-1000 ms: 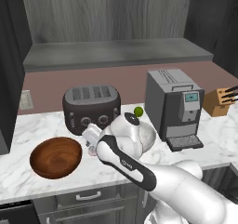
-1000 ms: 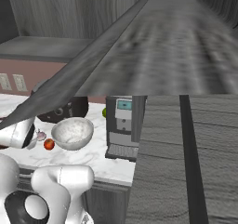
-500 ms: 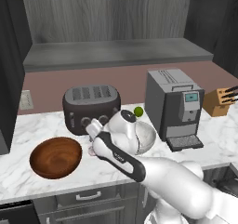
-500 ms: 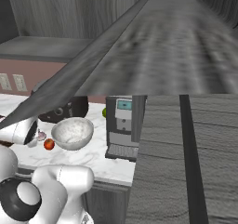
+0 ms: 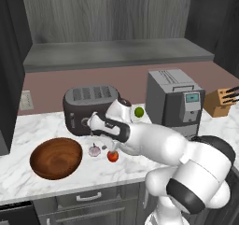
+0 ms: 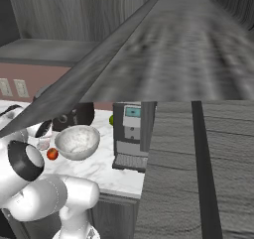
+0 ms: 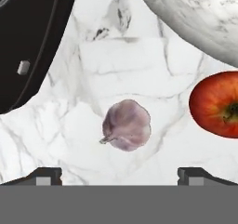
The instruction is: Pick both bowls and place them on the counter. Then place the garlic in one bowl and place the apple in the other bowl.
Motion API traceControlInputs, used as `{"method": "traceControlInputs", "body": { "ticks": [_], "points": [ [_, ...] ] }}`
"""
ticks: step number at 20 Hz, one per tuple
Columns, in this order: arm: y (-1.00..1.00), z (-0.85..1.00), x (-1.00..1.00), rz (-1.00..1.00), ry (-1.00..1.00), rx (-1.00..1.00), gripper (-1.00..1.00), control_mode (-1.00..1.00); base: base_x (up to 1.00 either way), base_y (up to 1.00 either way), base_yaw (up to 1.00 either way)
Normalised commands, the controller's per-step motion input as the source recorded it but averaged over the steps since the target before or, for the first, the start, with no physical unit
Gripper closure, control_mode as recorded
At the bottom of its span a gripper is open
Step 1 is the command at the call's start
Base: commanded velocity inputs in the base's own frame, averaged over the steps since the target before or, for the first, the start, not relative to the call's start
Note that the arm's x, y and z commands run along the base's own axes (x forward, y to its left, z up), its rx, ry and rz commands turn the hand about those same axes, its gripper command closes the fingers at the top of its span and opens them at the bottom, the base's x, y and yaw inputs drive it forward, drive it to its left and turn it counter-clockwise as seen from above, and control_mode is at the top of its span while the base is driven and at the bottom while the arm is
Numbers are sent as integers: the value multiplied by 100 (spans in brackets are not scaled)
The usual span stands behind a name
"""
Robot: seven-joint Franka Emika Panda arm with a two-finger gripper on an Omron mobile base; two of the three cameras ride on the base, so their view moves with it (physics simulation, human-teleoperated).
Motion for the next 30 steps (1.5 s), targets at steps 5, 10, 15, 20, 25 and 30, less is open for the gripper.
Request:
{"method": "traceControlInputs", "body": {
  "ticks": [5,10,15,20,25,30],
  "points": [
    [3,-22,24,0,18,-5,-100,-100,0,0,0],
    [7,-23,2,0,16,-2,-100,-100,0,0,0],
    [1,-22,-8,0,6,0,-100,-100,0,0,0],
    [1,-22,-19,0,2,0,-100,-100,0,0,0],
    [8,-11,-11,-2,0,-1,-100,-100,0,0,0],
    [4,-8,-8,-5,0,-1,-100,-100,0,0,0]
  ]
}}
